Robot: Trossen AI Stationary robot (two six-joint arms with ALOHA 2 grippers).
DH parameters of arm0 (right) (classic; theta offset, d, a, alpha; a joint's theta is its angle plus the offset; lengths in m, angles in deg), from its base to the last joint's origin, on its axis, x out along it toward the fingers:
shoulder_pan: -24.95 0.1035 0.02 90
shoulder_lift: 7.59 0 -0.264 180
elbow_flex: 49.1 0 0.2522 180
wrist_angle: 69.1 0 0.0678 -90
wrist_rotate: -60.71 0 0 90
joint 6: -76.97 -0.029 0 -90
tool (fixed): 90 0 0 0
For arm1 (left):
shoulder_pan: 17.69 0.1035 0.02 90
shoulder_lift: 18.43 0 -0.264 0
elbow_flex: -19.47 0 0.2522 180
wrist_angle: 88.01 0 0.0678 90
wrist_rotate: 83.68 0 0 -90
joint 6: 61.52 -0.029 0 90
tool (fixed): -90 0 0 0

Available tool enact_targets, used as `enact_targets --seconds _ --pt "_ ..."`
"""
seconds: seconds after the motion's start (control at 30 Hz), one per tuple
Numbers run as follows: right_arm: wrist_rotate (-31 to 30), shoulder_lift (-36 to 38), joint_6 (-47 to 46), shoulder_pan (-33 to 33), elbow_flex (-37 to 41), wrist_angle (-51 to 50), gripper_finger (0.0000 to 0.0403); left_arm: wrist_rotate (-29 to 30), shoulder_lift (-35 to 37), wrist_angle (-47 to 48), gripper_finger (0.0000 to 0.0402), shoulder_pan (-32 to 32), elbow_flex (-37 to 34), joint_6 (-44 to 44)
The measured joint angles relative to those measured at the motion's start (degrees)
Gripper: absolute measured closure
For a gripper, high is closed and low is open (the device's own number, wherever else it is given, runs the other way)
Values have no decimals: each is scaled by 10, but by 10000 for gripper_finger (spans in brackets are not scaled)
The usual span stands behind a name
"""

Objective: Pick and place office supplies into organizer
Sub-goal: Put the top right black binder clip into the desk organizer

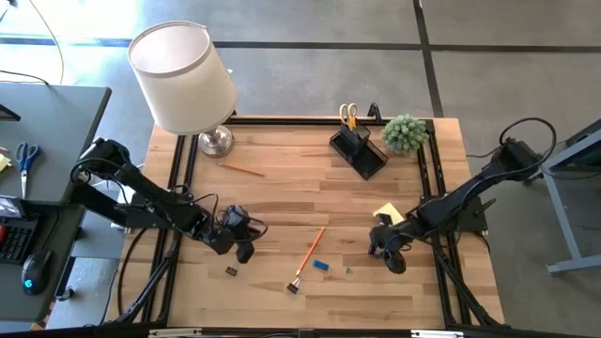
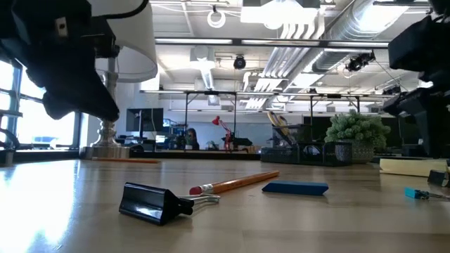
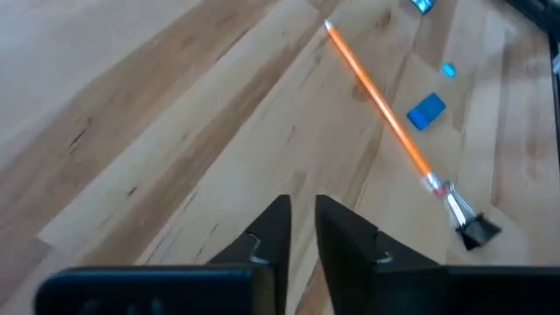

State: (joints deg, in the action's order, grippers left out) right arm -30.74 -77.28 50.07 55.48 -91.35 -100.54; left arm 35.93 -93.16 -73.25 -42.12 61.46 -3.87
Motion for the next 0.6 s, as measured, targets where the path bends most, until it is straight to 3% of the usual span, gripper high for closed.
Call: enact_targets --seconds 0.17,0.37,0.6 --pt "-75 0 -61 24 -30 -100 158 25 -1 -19 304 0 0 3" --pt "-93 -12 -107 38 -6 -26 149 38 -1 -28 276 0 0 12" --pt "-105 -75 -104 57 -7 -4 156 88 -1 -49 276 0 0 11"
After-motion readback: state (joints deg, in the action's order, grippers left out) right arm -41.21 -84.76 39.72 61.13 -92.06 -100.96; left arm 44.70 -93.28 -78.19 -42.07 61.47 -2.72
